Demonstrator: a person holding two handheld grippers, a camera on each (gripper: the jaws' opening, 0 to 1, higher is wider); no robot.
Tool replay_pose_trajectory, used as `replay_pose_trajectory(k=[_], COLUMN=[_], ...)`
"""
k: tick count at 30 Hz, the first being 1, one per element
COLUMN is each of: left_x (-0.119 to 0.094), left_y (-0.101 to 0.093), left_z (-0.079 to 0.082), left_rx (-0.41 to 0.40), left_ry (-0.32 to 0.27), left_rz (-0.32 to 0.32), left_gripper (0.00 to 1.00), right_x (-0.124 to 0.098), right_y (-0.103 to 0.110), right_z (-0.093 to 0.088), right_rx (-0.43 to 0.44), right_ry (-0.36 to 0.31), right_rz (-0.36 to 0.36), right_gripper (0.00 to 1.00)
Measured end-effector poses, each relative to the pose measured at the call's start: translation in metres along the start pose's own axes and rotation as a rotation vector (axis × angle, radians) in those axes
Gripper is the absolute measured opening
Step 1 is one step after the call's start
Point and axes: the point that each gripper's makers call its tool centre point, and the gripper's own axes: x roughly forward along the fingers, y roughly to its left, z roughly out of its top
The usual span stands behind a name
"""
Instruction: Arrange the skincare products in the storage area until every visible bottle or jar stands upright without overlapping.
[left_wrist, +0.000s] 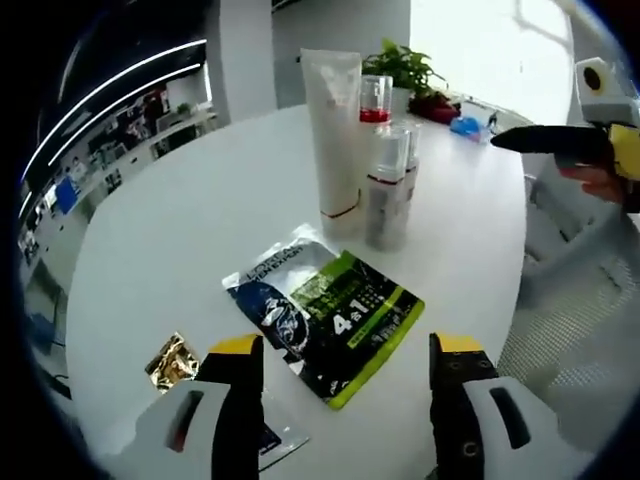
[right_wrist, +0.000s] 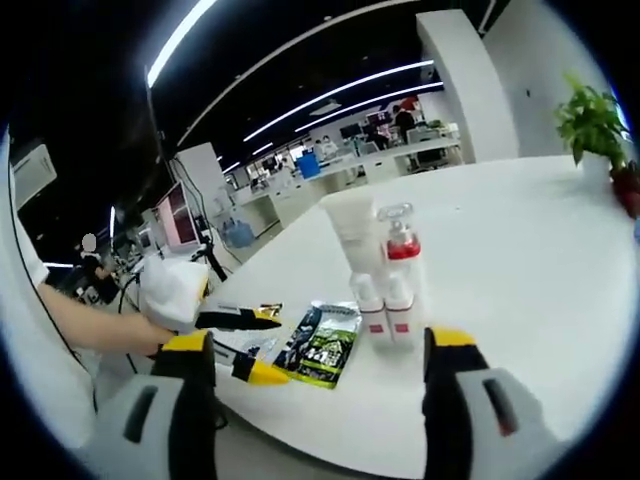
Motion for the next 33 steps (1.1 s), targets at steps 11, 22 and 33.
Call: replay_pose_trajectory(k=[11,22,33], left_x=[-0.033,-0.059,-0.089], left_y=[0.0,0.005,0.018], left_z=[0.007,0.001,-0.001], left_rx=[-0.029,-0.119,-0.204], left_ry=[-0.068,-0.118,-0.186], left_rz=[0.003,0.017,0.032], left_gripper=[0.76,0.94,0.97], right_x=[0.001,-0.001,0.003], right_y=[-0.002,-0.005,0.0], right_z=[-0.007,-0.008,-0.013], right_rx=[-0.035,-0.024,-0.055], right_ry=[0.013,0.007,0.034], right_rz=[-0.01,-0.017,0.009], right_gripper=[0.88,0.86,0.85])
